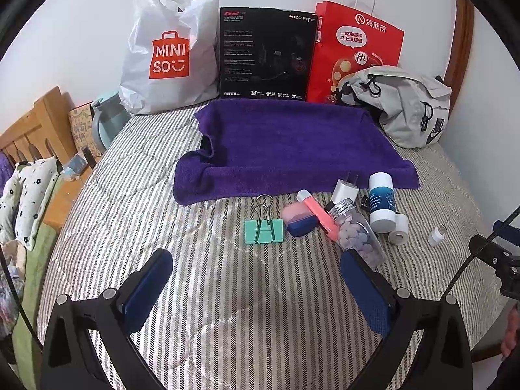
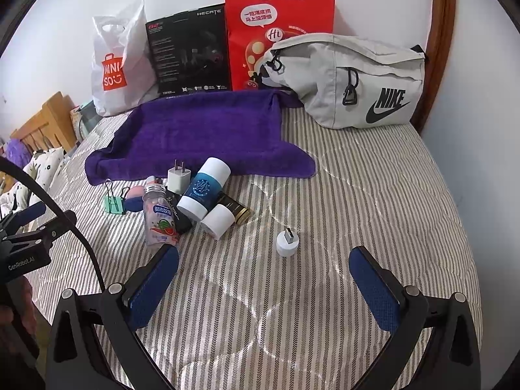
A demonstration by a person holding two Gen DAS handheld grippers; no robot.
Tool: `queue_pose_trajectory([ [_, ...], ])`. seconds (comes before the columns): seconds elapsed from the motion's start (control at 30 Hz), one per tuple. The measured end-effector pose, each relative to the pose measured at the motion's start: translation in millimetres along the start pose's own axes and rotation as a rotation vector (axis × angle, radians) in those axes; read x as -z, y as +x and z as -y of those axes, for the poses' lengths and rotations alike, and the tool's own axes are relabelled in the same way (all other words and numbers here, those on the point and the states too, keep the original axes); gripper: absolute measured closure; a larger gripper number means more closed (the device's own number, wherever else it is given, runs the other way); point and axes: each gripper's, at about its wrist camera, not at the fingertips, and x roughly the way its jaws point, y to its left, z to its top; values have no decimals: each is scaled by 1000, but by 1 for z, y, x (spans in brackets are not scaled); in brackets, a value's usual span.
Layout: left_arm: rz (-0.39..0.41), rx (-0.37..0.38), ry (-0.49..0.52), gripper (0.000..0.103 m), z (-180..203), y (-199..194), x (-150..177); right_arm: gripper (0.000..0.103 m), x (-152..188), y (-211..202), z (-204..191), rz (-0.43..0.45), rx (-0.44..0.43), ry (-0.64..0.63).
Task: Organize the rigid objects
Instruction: 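Move left gripper to the green binder clip while right gripper approaches the small white plug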
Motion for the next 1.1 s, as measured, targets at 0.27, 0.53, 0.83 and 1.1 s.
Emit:
queue_pose_trajectory([
  [0.27,-14,-3,1,0,-3,3,-3,0,1,1,-2,-4,-5,-2],
  [0.53,-8,0,3,0,-3,1,-5,0,-1,1,-5,-5,-20,-4],
  [0.83,-9,-1,-3,0,-3,1,-4,0,-2,0,-4,0,-15,-5],
  [1.1,-11,-6,-2,0,-3,2,-4,0,-3,-1,-5,-1,-17,-9],
])
